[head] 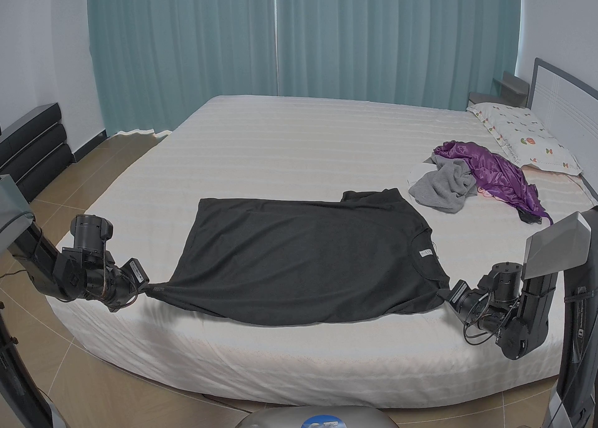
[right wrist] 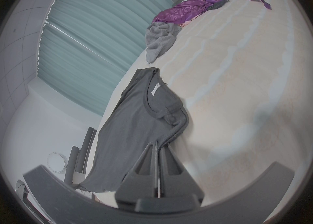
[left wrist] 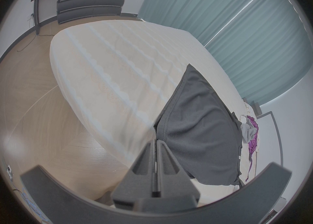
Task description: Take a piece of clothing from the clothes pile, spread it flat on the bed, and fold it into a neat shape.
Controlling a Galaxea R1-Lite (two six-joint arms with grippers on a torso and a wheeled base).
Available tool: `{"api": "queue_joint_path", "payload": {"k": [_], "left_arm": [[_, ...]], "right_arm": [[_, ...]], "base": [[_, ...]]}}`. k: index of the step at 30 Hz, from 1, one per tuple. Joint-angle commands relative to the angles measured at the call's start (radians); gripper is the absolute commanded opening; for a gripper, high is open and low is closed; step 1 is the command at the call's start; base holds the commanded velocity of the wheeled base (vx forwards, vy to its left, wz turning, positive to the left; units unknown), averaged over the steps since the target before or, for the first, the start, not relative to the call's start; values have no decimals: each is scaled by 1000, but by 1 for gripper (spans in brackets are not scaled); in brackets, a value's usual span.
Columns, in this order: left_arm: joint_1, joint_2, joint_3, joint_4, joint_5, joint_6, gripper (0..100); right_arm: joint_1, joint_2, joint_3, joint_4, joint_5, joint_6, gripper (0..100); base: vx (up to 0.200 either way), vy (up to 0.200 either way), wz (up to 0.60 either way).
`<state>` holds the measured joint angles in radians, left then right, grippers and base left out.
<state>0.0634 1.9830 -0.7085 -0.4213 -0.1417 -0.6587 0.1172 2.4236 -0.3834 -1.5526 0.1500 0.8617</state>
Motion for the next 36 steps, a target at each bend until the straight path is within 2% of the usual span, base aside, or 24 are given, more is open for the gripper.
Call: {"api": "queue_joint_path", "payload": {"k": [1,6,9,14,22,26,28,35,36], "left_arm": [[3,37,-3,-24,2,-13,0],[3,71,-6,-83,4,-45,0],[3,91,-6,-122,5,-48,0],[3,103,-8,-185,5,-104,0],[3,171,-5,-248,8,-128,0],[3,183,-6,-249,8,-139,0],[1,194,-2,-249,7,-148,0],[-2,220,4,-266,7,-148,0],[-4,221,6,-271,7,-148,0]], "right_arm": [[-18,-40,-55,-8,2,0,0],[-21,-54,-157,60,0,0,0],[-21,-57,-252,154,-1,2,0],[-13,-49,-427,325,-9,2,0],[1,14,-712,540,-53,3,0],[12,49,-784,582,-72,2,0],[35,106,-879,605,-113,0,0],[50,193,-997,611,-142,0,0],[50,206,-1019,609,-147,0,100]], "base": [[0,0,0],[0,0,0],[0,0,0],[0,0,0],[0,0,0],[0,0,0],[0,0,0],[0,0,0],[0,0,0]]}}
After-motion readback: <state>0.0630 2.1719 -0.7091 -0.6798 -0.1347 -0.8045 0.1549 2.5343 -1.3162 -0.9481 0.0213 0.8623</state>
